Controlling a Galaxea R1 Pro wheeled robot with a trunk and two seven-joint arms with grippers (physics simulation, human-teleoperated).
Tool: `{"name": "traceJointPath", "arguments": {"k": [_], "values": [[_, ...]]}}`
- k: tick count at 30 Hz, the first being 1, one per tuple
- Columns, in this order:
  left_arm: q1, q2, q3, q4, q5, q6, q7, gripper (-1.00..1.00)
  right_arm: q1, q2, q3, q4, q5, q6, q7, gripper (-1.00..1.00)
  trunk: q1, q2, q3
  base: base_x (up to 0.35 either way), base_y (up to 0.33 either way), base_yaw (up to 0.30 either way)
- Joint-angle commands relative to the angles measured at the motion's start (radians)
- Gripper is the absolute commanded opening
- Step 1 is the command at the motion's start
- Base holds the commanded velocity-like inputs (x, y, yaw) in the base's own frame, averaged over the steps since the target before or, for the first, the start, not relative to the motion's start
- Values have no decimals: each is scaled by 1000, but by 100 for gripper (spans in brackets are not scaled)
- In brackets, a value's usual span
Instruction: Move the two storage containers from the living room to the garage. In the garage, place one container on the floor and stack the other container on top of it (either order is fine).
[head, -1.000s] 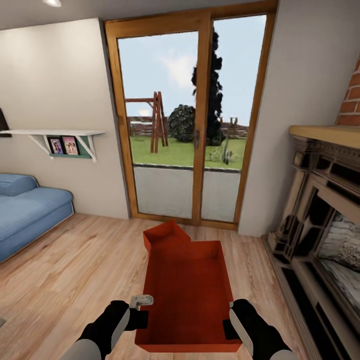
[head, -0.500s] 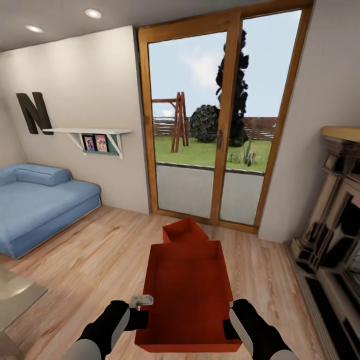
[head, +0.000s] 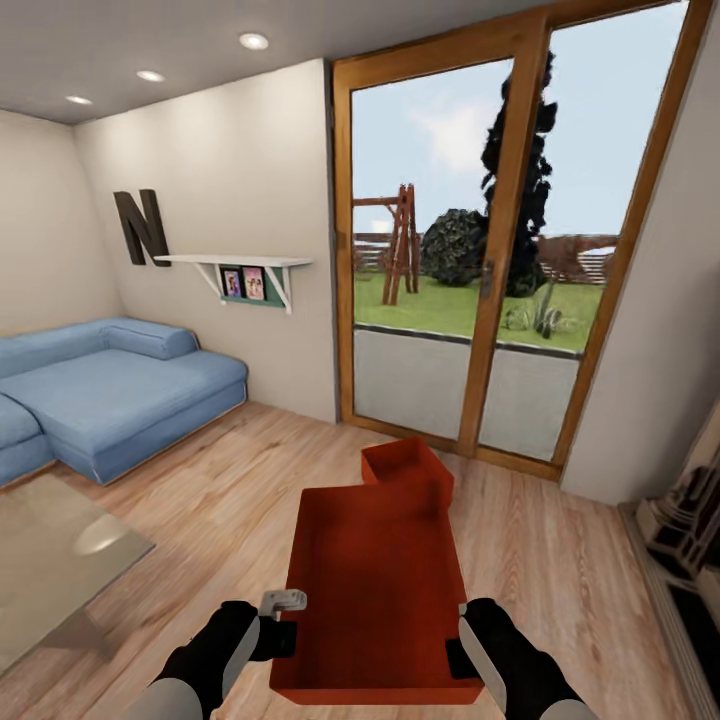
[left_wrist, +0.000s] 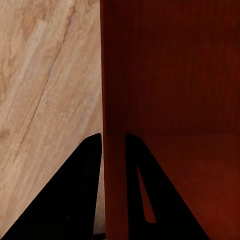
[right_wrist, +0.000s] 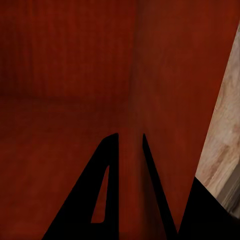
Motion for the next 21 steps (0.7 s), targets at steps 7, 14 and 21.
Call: {"name": "traceJointPath", "arguments": {"k": [7,14,21], "values": [[0,-2,2,1,14,7,-3,-100,-1,13,1,-6,-62,-9,-4,-100,0,-1,-1,-6,0,276],[0,-2,1,0,14,7,-3,-100,-1,13,1,-6,-62,-9,-4,-100,0,-1,-1,0,0,276],[0,-2,1,1,14,7,-3,-100,-1,13,1,-6,-62,-9,-4,-100,0,-1,-1,0,0,276]]}}
